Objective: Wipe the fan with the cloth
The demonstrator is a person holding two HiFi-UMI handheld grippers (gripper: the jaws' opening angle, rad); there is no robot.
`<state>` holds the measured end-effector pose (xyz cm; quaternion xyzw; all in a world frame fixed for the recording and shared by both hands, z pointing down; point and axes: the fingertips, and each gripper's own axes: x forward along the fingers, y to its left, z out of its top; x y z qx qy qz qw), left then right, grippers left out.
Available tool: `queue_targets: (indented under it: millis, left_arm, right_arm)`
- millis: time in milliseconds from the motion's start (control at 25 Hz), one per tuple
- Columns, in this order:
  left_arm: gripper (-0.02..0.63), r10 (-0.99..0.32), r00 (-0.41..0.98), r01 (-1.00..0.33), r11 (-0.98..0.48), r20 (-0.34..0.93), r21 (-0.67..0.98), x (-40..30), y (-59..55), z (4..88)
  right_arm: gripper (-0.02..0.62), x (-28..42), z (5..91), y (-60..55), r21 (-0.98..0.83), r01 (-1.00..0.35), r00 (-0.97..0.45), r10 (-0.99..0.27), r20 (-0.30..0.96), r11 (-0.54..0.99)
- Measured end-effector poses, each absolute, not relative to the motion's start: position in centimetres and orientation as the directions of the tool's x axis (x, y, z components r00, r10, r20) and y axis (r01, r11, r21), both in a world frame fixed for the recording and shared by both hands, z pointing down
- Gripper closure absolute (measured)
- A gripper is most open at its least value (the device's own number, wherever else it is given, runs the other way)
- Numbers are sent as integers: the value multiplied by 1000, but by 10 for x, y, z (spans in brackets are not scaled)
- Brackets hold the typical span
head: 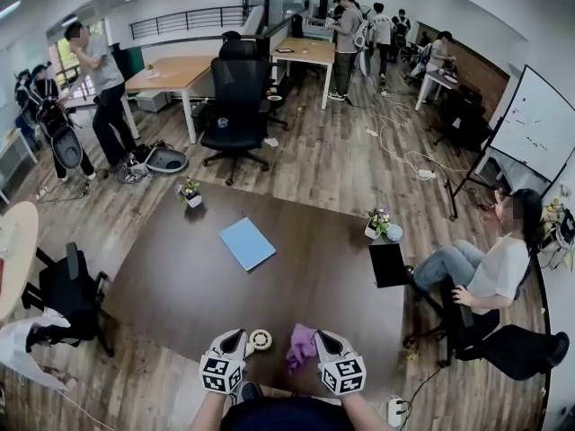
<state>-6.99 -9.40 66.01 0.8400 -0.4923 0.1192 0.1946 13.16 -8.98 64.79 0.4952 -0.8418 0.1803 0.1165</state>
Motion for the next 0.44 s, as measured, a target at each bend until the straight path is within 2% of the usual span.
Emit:
queue_targets:
  millis: [440]
  left_arm:
    - [611,-796,477,-879,-429,372,208,-76,-96,655]
  right_arm:
    - [586,134,641,-96,-225,-864,-503,-795,339,451]
